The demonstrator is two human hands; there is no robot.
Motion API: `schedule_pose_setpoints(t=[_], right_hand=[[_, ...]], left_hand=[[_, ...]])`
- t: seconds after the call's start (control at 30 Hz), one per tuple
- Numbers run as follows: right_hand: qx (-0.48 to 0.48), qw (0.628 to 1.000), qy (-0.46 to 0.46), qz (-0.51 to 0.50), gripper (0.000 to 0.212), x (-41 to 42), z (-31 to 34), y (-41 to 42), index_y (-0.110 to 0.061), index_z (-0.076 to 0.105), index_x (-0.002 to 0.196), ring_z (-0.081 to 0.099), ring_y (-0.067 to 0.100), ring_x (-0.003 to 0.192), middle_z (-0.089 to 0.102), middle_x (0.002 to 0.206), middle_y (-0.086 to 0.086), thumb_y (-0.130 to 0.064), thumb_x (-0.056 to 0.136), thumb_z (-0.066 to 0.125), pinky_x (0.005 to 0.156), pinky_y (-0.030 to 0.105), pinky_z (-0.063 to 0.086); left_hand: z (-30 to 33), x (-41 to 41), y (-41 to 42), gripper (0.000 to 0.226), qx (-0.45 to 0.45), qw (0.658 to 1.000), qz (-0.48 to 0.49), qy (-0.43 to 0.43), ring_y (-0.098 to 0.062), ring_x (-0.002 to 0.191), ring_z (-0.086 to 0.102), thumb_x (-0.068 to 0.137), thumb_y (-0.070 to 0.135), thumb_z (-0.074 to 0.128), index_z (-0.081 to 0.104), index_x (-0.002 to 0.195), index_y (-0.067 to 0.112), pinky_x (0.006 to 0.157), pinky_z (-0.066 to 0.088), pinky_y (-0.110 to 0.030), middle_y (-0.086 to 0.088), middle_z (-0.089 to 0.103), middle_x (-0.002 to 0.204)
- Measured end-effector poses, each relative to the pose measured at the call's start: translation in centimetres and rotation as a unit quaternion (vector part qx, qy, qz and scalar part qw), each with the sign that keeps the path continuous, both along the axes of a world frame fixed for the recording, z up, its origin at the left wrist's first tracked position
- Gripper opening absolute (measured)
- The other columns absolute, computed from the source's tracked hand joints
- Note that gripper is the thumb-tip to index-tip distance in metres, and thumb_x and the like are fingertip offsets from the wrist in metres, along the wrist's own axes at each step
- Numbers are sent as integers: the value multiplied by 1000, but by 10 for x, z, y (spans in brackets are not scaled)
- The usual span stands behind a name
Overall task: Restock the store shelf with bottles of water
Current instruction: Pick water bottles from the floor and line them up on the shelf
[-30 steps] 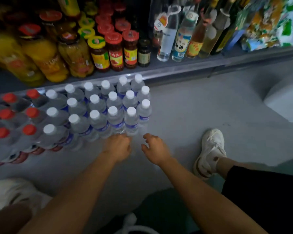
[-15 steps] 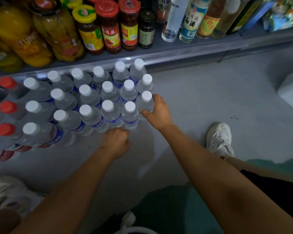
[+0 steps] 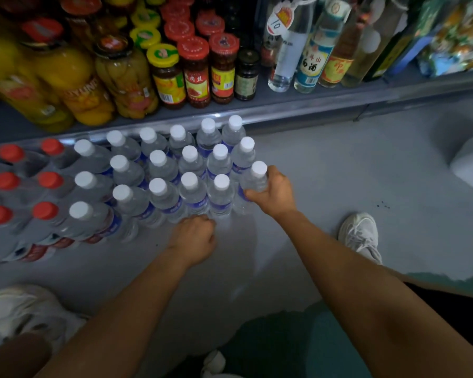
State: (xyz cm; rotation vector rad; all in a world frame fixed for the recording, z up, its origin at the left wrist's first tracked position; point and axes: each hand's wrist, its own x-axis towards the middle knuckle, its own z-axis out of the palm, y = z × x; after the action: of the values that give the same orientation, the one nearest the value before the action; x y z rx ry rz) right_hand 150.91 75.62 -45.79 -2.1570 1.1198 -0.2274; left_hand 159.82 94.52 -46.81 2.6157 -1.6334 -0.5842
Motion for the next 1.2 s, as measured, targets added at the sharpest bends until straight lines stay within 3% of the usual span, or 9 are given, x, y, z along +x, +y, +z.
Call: schedule_pose_setpoints(t=[0.13, 0.27, 0.5, 0.6, 0.73, 0.87, 1.0, 1.2], right_hand=[[-27, 999, 19, 7, 53, -14, 40, 1, -6, 57, 99, 63, 26, 85, 66, 94, 8, -38, 64, 80, 68, 34, 50], [-67, 997, 34, 15, 50, -13, 96, 4, -13, 56, 88, 60, 24, 80, 65, 86, 5, -48, 60, 77, 62, 30, 44], [-119, 990, -68, 19, 60, 14, 222, 23, -16, 62, 79, 65, 18, 70, 67, 75, 2, -64, 42, 62, 60, 37, 56], [-149, 981, -112, 44, 52, 33, 276, 38, -14, 61, 77, 64, 18, 69, 66, 73, 2, -58, 50, 69, 57, 35, 54], [-169, 972, -152, 58, 40, 63, 333, 54, -15, 60, 61, 63, 15, 62, 64, 62, -1, -53, 53, 72, 51, 32, 49], [-183, 960, -191, 96, 38, 101, 381, 65, -13, 56, 55, 59, 11, 56, 61, 56, -2, -46, 59, 74, 47, 28, 43], [-204, 947, -221, 113, 40, 147, 428, 64, -17, 49, 51, 52, 11, 51, 55, 53, -3, -46, 63, 74, 45, 27, 35], [-223, 925, -290, 102, 44, 231, 478, 42, -8, 68, 66, 66, 17, 66, 69, 65, 5, -52, 56, 68, 59, 37, 54]], left_hand=[[30, -4, 1, 22, -33, 999, -2, -13, -26, 99, 58, 90, 26, 48, 61, 100, 11, 78, 45, -34, -8, 61, 108], [77, -2, -1, 21, -78, 996, -5, -42, -26, 97, 58, 90, 26, 49, 61, 97, 10, 79, 49, -37, -9, 61, 105], [207, 29, -2, 26, -193, 970, 14, -150, -30, 102, 56, 91, 29, 49, 63, 104, 12, 76, 46, -37, -9, 60, 107], [260, 44, 4, 30, -232, 949, 19, -210, -28, 105, 56, 90, 33, 49, 62, 110, 15, 79, 47, -36, -6, 60, 111], [318, 66, 16, 29, -253, 932, 37, -258, -29, 108, 55, 91, 32, 47, 61, 110, 15, 81, 45, -36, -7, 59, 112], [366, 99, 24, 25, -267, 918, 68, -286, -30, 104, 55, 91, 31, 47, 61, 102, 14, 77, 43, -36, -8, 59, 108], [412, 144, 22, 30, -284, 898, 92, -323, -29, 109, 54, 91, 31, 48, 60, 113, 13, 79, 44, -36, -7, 58, 112], [450, 221, 1, 32, -292, 884, 97, -352, -29, 107, 55, 93, 33, 46, 61, 115, 14, 74, 43, -36, -6, 59, 114]])
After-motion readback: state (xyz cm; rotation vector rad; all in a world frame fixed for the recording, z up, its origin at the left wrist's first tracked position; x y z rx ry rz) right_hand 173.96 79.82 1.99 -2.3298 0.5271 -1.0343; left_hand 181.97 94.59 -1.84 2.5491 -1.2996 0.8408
